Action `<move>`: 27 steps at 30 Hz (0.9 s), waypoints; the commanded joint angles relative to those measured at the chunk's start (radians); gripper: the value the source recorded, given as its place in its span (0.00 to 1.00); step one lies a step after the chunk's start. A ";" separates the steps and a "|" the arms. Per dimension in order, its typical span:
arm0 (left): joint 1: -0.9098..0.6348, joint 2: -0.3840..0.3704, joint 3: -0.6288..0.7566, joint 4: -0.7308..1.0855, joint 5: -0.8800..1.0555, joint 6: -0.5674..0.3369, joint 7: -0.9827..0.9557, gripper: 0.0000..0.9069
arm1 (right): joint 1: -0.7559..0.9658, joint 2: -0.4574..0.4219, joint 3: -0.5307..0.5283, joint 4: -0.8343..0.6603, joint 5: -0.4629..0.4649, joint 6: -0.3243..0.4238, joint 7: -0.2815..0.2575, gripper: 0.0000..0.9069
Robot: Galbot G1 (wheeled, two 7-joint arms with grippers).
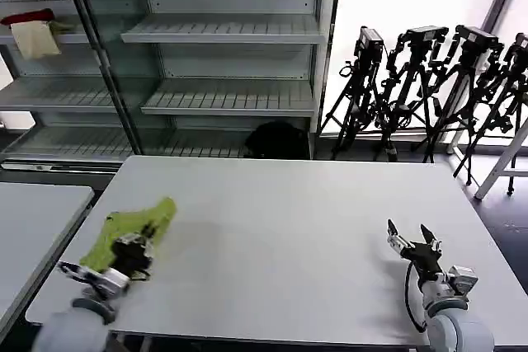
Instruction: Fold and organize the clothes.
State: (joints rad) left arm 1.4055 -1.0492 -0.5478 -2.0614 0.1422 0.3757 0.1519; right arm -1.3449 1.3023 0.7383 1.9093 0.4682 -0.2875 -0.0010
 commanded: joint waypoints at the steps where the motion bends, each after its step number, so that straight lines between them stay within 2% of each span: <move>1: -0.210 -0.219 0.408 0.091 -0.097 0.055 -0.140 0.00 | -0.052 0.005 -0.007 0.055 -0.002 -0.005 -0.002 1.00; 7: -0.302 -0.229 0.473 0.096 -0.315 0.100 -0.265 0.01 | -0.060 0.021 -0.042 0.140 -0.035 -0.049 -0.003 1.00; 11: -0.380 -0.273 0.522 0.150 -0.344 0.126 -0.308 0.01 | -0.058 0.035 -0.071 0.178 -0.069 -0.087 -0.008 1.00; 13: -0.406 -0.300 0.552 0.183 -0.344 0.147 -0.308 0.02 | -0.051 0.042 -0.091 0.198 -0.076 -0.129 -0.005 1.00; 14: -0.409 -0.306 0.564 0.189 -0.339 0.155 -0.306 0.32 | -0.049 0.045 -0.095 0.201 -0.075 -0.143 -0.005 1.00; 15: -0.409 -0.315 0.580 0.193 -0.319 0.171 -0.292 1.00 | -0.043 0.050 -0.108 0.207 -0.074 -0.172 0.004 1.00; 17: -0.404 -0.314 0.591 0.190 -0.300 0.161 -0.272 1.00 | -0.033 0.055 -0.119 0.209 -0.060 -0.188 0.008 1.00; 18: -0.401 -0.310 0.595 0.182 -0.302 0.156 -0.266 1.00 | -0.015 0.062 -0.136 0.207 -0.027 -0.244 0.031 1.00; 20: -0.399 -0.283 0.597 0.163 -0.320 0.147 -0.250 1.00 | 0.004 0.070 -0.154 0.204 0.023 -0.285 0.052 1.00; 23: -0.387 -0.207 0.587 0.099 -0.385 0.119 -0.213 1.00 | 0.032 0.088 -0.205 0.190 0.068 -0.292 0.069 1.00; 27: -0.347 -0.108 0.493 -0.043 -0.488 0.079 -0.204 1.00 | 0.106 0.116 -0.342 0.154 0.204 -0.294 0.157 1.00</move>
State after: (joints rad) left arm 1.0718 -1.2811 -0.0295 -1.9412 -0.1588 0.4900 -0.0660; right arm -1.3400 1.3756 0.5910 2.0715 0.4855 -0.4824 0.0441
